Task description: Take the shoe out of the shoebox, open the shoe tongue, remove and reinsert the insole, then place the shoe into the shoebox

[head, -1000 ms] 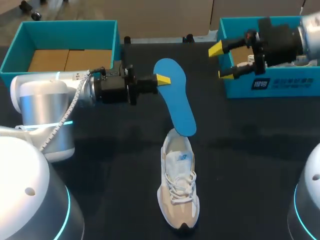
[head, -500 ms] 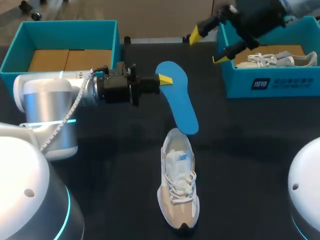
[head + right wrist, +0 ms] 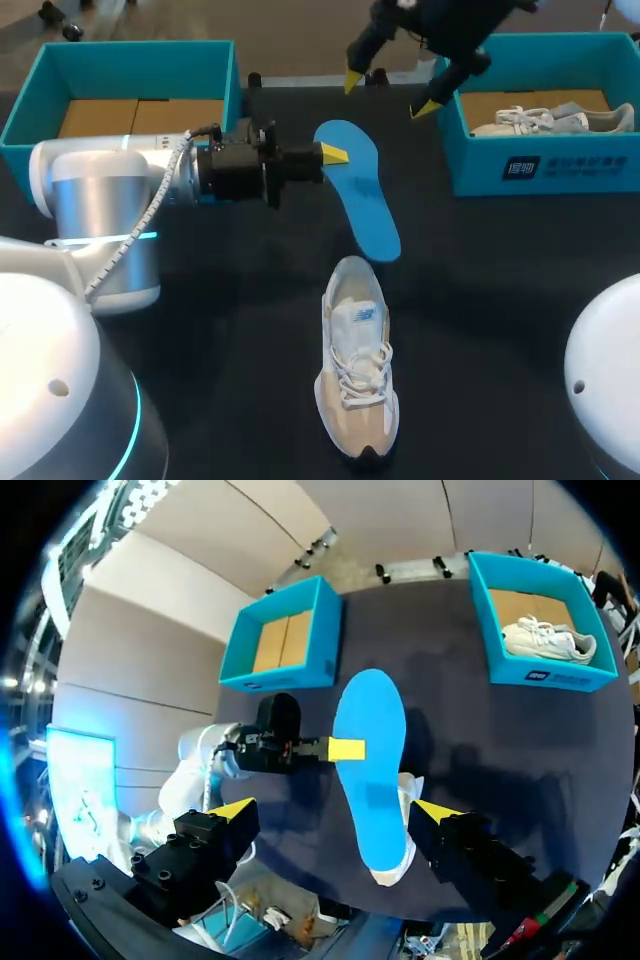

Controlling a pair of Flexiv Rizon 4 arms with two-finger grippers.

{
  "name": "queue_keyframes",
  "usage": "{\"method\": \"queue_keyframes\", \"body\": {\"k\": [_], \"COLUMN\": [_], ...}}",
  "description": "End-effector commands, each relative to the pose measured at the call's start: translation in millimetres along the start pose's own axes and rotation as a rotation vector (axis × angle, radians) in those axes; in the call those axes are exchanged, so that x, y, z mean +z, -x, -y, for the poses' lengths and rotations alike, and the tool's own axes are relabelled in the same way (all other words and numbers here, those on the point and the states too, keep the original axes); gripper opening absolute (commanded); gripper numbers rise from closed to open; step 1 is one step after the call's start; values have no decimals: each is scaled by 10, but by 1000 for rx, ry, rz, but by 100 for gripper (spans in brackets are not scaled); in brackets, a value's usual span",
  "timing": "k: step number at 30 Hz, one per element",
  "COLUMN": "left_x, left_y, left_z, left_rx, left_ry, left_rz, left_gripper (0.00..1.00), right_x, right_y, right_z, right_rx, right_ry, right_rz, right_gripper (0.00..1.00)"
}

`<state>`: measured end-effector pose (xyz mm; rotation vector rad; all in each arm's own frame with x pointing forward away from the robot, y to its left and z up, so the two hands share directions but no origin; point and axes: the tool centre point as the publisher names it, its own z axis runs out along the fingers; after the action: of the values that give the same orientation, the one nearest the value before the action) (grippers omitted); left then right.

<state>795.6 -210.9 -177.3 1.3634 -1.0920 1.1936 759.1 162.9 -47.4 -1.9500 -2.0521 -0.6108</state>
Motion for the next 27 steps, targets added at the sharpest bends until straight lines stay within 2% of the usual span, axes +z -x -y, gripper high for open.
{"method": "queue_keyframes", "body": {"k": [1, 12, 17, 19, 23, 27], "left_x": [17, 17, 17, 17, 17, 17], "left_y": [5, 5, 5, 5, 5, 5], "left_z": [-2, -2, -2, -2, -2, -2], "left_rx": [0, 0, 0, 0, 0, 0], "left_ry": [-2, -2, -2, -2, -2, -2], "left_rz": [2, 2, 2, 2, 2, 2], "left_gripper": [0, 0, 0, 0, 0, 0], "right_x": [88, 259, 313, 316, 268, 234], "right_y": [-151, -389, -457, -465, -449, -337], "right_z": [-70, 19, 72, 86, 116, 126], "right_rx": [13, 30, 29, 26, 37, 82], "right_ry": [-12, -6, -7, 1, 12, 16], "right_rz": [337, 499, 524, 509, 413, 298], "right_gripper": [100, 100, 100, 100, 100, 100]}}
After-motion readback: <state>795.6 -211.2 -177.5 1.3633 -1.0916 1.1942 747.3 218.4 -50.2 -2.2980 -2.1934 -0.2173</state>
